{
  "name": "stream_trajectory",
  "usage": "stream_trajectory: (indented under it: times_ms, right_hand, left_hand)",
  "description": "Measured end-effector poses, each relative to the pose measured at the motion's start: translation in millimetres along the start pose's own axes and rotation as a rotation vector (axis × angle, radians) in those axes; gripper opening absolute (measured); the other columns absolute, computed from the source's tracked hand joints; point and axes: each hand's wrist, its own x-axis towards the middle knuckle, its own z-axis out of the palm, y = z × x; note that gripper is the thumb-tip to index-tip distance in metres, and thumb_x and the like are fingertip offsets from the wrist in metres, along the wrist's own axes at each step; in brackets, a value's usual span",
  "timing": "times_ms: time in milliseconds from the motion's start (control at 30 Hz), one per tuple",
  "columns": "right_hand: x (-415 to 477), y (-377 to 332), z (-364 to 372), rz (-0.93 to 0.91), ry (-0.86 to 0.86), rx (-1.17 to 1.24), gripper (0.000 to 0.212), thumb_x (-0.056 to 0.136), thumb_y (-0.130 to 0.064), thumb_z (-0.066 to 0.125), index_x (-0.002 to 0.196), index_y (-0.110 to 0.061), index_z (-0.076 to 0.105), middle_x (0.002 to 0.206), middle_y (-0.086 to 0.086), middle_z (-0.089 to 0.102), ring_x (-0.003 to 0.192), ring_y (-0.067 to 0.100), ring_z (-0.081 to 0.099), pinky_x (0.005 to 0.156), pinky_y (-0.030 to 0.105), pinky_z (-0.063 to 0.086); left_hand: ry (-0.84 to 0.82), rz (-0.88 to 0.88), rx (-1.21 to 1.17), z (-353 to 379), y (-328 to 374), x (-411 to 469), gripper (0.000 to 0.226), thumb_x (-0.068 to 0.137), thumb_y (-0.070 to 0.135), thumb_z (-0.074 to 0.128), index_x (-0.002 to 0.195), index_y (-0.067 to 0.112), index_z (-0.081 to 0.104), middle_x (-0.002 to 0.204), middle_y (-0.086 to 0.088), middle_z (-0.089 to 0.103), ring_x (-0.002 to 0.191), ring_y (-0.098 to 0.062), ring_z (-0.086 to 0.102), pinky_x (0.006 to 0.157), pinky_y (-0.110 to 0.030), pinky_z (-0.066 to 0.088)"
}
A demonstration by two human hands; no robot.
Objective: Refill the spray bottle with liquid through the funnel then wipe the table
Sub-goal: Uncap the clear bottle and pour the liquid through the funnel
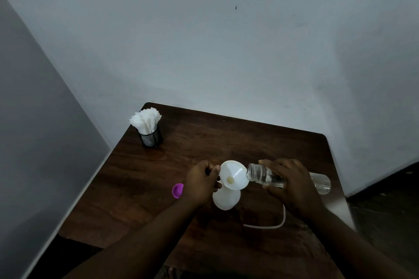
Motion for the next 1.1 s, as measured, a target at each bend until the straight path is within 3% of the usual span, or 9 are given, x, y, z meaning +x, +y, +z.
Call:
stream_trajectory:
  times_ms: [500,633,733,833,867,933,1033,1100]
  right_hand:
    - [-1.5,0.5,3.5,0.023,-0.023,0.008,0.069,0.070,-0.044,0.083,0.133,-0.039,0.056,0.112,-0.012,0.062,0.102,0.010,0.049,0.085,0.029,0.038]
    - [0.3,-1.6,4.1,0.040,-0.036,0.103,0.062,0.072,-0.054,0.073,0.131,-0.039,0.057,0.113,-0.017,0.064,0.105,0.005,0.055,0.093,0.028,0.037]
    - [2.1,-8.5,-0.9,0.094,0.017,0.306,0.059,0.070,-0.034,0.087,0.124,-0.033,0.064,0.111,-0.027,0.063,0.107,-0.013,0.053,0.097,0.007,0.029]
    - [3.4,-8.0,-2.3,0.153,0.046,0.490,0.057,0.068,-0.016,0.090,0.119,-0.027,0.068,0.110,-0.023,0.068,0.105,-0.012,0.060,0.090,0.004,0.039]
    - [3.3,-6.9,-1.3,0.185,0.056,0.540,0.057,0.069,-0.016,0.090,0.119,-0.028,0.068,0.111,-0.021,0.068,0.105,-0.012,0.060,0.089,0.003,0.040]
    - [2.5,-2.5,4.1,0.270,0.072,0.645,0.059,0.068,-0.016,0.091,0.120,-0.027,0.067,0.113,-0.017,0.070,0.106,-0.008,0.062,0.091,0.008,0.044]
    - [3.2,5.2,13.5,0.376,0.084,0.757,0.064,0.066,-0.017,0.092,0.124,-0.022,0.066,0.118,-0.007,0.071,0.110,0.007,0.066,0.097,0.030,0.051]
    - [7.1,8.3,16.5,0.400,0.080,0.786,0.066,0.067,-0.019,0.091,0.127,-0.021,0.064,0.119,-0.005,0.071,0.111,0.010,0.066,0.096,0.033,0.052]
  left_hand:
    - [0.018,-0.003,-0.010,-1.1,0.5,-3.0,0.025,0.100,0.023,0.063,0.086,0.003,0.063,0.076,-0.006,0.075,0.063,-0.019,0.074,0.061,-0.035,0.061]
    - [0.021,0.014,-0.012,-3.1,-4.2,-2.4,0.027,0.100,0.028,0.063,0.085,0.006,0.066,0.075,-0.004,0.074,0.063,-0.018,0.074,0.060,-0.032,0.060]
    - [0.035,-0.002,-0.046,-3.4,-6.5,-1.0,0.033,0.100,0.036,0.061,0.083,0.009,0.069,0.073,-0.002,0.074,0.061,-0.014,0.072,0.057,-0.030,0.057]
    - [0.072,0.011,-0.022,-6.5,-13.7,2.4,0.036,0.102,0.039,0.057,0.076,0.015,0.067,0.066,0.000,0.069,0.058,-0.009,0.066,0.052,-0.029,0.052]
    - [0.094,0.052,0.037,-9.0,-19.0,4.3,0.037,0.102,0.040,0.056,0.075,0.017,0.065,0.066,-0.001,0.067,0.060,-0.011,0.065,0.054,-0.035,0.053]
    - [0.115,0.148,0.271,-16.5,-39.4,10.7,0.031,0.102,0.039,0.054,0.076,0.023,0.061,0.071,0.003,0.065,0.066,-0.008,0.062,0.060,-0.031,0.050]
    - [0.077,0.208,0.732,-30.2,-70.8,22.9,0.008,0.097,0.034,0.056,0.102,0.029,0.061,0.102,0.006,0.063,0.093,-0.011,0.060,0.077,-0.029,0.051]
    - [-0.038,0.138,0.943,-33.5,-87.1,30.6,0.031,0.095,0.033,0.056,0.125,0.030,0.056,0.129,-0.003,0.057,0.113,-0.021,0.056,0.092,-0.036,0.051]
